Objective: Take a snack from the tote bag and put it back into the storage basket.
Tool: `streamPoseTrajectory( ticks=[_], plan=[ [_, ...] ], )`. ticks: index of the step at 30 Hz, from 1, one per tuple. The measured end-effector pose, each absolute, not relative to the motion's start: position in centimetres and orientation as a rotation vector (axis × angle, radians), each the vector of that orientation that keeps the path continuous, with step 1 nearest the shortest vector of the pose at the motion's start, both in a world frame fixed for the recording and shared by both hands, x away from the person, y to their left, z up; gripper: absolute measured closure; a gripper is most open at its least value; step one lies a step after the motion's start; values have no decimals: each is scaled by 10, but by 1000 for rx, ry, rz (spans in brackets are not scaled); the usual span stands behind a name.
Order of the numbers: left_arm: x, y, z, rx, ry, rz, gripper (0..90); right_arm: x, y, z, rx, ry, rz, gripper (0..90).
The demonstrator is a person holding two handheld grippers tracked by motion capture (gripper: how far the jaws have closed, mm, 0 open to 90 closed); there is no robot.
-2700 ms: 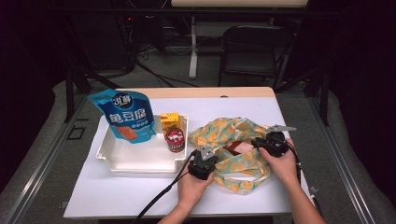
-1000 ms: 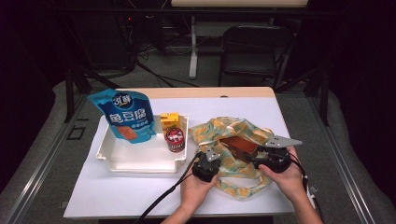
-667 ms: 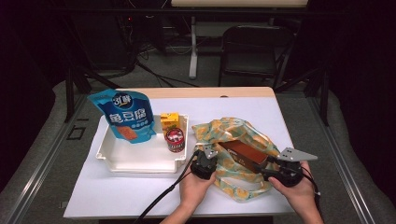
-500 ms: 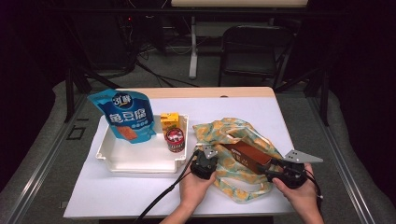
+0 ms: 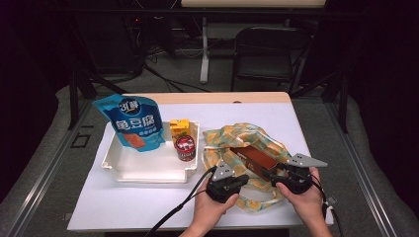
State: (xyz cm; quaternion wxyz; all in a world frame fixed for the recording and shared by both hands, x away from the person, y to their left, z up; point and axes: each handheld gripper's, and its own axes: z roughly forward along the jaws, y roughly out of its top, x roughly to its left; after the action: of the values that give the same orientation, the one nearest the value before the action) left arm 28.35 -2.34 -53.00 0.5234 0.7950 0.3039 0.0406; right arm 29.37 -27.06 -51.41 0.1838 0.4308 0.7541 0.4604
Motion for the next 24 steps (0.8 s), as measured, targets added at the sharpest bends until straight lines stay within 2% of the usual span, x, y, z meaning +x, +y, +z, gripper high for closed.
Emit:
streamPoseTrajectory(
  ticks=[3, 8, 17, 24],
  plan=[
    [283, -36, -540, 1992, 709, 140, 893, 295, -268, -514, 1226, 2120, 1292, 437],
    [295, -50, -561, 2106, 796, 171, 900, 293, -261, -512, 1220, 2103, 1290, 437],
    [325, -49, -565, 2093, 974, 209, 900, 280, -264, -503, 1174, 2081, 1294, 438],
    [330, -46, -565, 2086, 1003, 222, 900, 254, -283, -504, 1135, 2086, 1328, 437]
  ],
)
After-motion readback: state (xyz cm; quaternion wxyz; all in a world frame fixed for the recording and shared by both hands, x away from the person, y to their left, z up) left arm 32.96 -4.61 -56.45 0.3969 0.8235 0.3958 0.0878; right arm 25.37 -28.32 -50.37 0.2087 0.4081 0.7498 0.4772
